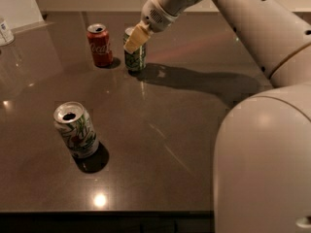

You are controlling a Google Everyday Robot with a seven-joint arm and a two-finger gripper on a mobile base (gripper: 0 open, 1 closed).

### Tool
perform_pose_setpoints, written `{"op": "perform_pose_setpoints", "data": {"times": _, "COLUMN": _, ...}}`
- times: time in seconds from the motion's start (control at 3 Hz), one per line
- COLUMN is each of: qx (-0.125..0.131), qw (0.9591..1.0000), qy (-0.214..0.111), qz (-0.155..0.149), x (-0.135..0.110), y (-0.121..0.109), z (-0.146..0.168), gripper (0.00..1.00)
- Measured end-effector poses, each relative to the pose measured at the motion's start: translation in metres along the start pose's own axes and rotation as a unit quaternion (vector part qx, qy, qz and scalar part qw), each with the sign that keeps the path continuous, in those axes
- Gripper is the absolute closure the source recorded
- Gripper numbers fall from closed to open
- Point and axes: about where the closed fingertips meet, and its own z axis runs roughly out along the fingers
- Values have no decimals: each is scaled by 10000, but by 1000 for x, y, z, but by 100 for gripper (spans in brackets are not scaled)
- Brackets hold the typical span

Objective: Move green can near coke can

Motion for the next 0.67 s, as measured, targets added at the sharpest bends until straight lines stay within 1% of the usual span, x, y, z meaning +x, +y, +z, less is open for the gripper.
{"op": "perform_pose_setpoints", "data": {"times": 0.33, "qx": -134, "qw": 9997, "qy": 153, "qz": -163, "x": -17, "y": 1, "z": 16, "gripper": 83}}
{"op": "perform_pose_setpoints", "data": {"times": 0.67, "qx": -240, "qw": 9989, "qy": 312, "qz": -259, "x": -24, "y": 1, "z": 28, "gripper": 59}}
